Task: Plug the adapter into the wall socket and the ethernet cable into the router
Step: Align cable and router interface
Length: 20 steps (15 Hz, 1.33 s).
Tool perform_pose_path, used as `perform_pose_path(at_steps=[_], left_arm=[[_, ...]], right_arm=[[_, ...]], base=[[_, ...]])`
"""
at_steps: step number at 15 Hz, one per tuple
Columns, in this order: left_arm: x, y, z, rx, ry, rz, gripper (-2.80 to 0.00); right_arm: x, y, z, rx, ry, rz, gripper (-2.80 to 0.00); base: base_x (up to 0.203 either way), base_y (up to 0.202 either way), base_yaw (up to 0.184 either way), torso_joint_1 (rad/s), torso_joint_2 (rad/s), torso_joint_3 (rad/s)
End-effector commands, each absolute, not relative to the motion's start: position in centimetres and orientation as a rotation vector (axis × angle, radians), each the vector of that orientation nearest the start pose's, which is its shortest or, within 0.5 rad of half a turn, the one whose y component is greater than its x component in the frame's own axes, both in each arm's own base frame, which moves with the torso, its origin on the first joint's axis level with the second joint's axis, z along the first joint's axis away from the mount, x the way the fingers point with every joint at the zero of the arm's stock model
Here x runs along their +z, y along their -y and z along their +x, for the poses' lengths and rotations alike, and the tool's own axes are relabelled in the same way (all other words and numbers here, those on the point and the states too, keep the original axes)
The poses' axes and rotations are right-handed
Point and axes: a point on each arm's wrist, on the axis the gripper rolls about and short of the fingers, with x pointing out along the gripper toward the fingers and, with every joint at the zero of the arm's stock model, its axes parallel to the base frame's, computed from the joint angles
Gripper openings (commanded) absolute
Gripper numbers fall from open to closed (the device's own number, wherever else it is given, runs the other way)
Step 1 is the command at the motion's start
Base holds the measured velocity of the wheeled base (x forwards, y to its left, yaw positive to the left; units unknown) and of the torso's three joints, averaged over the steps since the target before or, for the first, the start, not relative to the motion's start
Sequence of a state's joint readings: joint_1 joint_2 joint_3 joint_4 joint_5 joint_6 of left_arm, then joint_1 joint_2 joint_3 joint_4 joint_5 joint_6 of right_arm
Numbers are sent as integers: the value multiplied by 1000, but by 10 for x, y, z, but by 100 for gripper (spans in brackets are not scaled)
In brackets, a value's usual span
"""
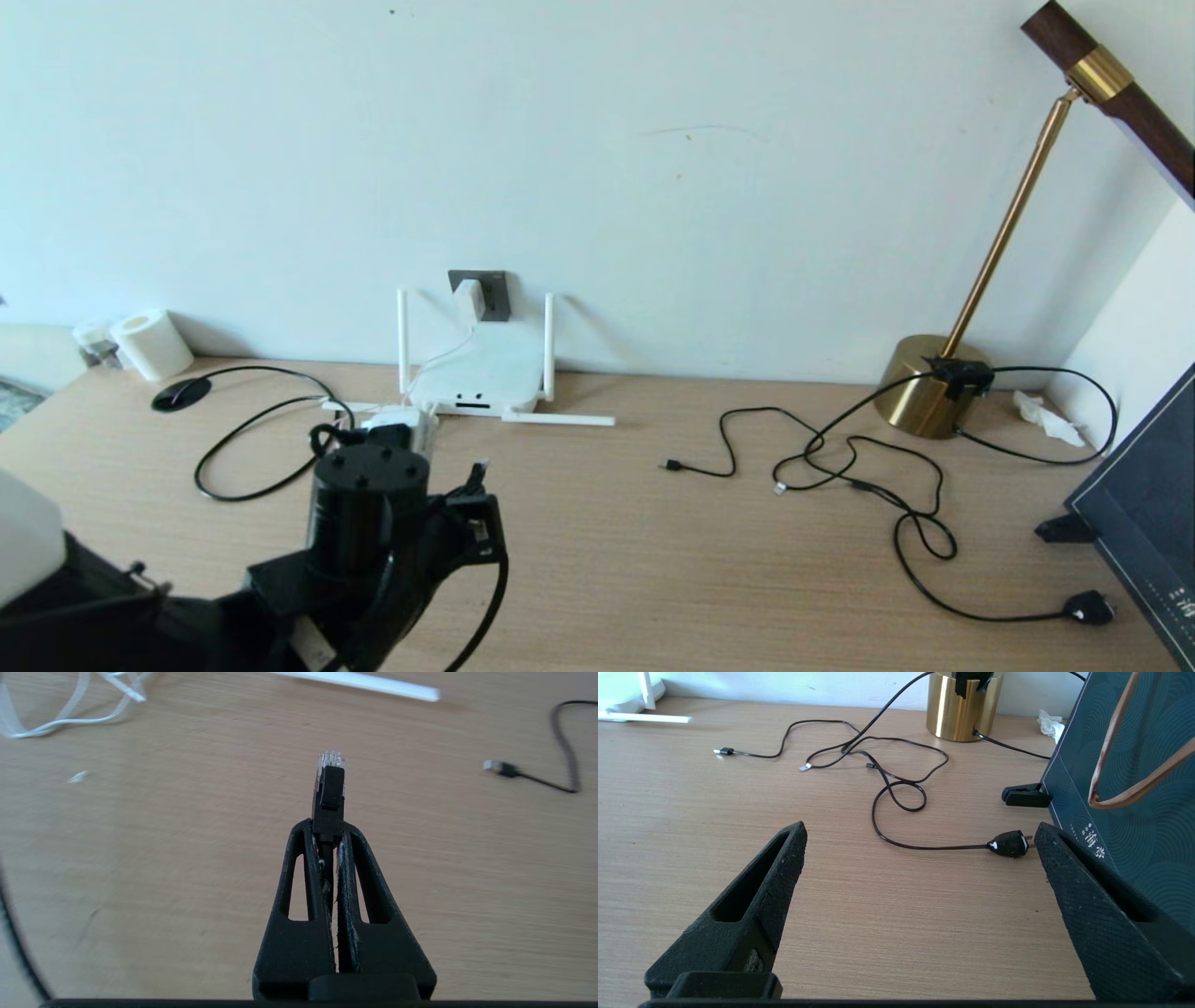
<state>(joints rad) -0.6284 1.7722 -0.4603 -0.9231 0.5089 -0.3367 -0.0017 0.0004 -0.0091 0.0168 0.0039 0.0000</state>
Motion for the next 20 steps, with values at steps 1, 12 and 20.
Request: perform_pose_path(at_steps=[1,12,20], left_arm=[[114,139,237,-87,-341,-162,-280],[111,112,324,-105,-588,-137,-280],[95,94,352,-69,-650,-165,-280]], right_arm=[[76,0,-24,3,-8,0,0],[76,0,-23,3,-8,0,0],[76,0,-23,3,-9,0,0]], base=[[0,0,0,0,0,0],[0,0,0,0,0,0],[0,0,0,0,0,0]])
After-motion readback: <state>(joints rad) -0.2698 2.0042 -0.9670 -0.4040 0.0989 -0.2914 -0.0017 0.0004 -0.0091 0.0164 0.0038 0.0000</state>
